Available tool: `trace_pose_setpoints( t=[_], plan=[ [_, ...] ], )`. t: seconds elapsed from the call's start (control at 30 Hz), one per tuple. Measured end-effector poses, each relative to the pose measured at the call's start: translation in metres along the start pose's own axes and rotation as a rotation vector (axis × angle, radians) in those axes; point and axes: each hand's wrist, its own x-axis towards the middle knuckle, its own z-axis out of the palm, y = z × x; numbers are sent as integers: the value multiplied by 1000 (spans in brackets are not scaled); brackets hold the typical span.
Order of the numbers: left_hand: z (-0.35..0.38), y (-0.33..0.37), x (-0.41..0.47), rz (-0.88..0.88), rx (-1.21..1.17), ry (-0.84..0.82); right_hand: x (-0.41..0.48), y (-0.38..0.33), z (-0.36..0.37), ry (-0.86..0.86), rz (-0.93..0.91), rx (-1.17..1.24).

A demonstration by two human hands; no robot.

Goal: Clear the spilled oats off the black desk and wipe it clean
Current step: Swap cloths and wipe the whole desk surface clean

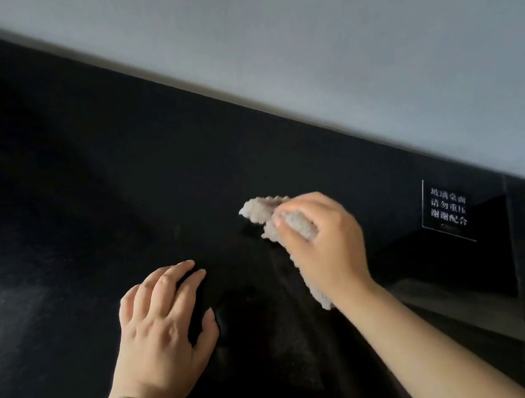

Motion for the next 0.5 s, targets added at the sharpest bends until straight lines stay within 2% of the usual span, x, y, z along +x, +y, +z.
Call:
trace_pose_setpoints(
  t=[0.13,0.2,0.27,0.33,0.4,0.5],
  plan=[
    [1,0,0,6,-3,-2,82,35,-10,242,216,-157],
    [1,0,0,9,-4,4,124,51,-3,261,324,-198],
    [2,0,-1,10,1,4,151,54,12,207,402,-223],
    [3,0,-1,11,7,11,160,43,29,120,333,-336],
    [3,0,-1,17,12,11,144,25,40,43,145,-438],
    [2,-1,-2,20,19,0,87,8,35,-129,-77,-304]
  ],
)
